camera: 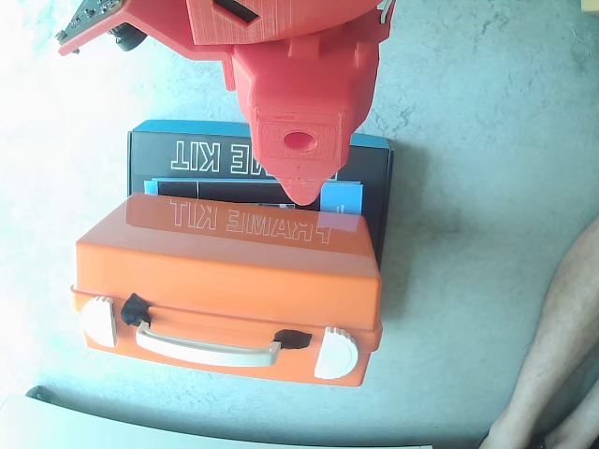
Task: Grab the white handle of the orange box
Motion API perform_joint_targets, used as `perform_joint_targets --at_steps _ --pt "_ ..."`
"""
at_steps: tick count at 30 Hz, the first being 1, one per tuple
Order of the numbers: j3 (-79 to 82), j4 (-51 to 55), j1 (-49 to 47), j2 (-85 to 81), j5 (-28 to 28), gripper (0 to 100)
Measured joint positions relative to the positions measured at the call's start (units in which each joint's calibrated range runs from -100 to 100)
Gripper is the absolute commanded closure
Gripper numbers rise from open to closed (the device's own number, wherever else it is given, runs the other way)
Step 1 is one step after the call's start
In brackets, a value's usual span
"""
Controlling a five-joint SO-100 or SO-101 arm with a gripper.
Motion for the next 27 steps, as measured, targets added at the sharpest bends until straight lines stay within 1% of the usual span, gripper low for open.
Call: perform_joint_targets --at_steps 2,3,5,7,8,10,14,20,27 --pt "0.2 -0.9 -0.9 0.0 0.2 99" --pt "1.4 -3.5 -2.7 -0.2 0.4 99" --pt "2.9 -13.5 -4.7 0.1 0.6 99" --pt "3.0 -25.0 -4.2 -0.4 0.6 99" --pt "3.0 -28.4 -4.3 -0.4 0.6 99" --pt "3.1 -30.9 -5.4 0.1 0.5 99" --pt "3.1 -32.1 -4.7 0.0 0.5 98" --pt "3.1 -31.5 -7.6 0.1 0.5 97" --pt "3.0 -21.1 -13.0 5.2 0.7 79"
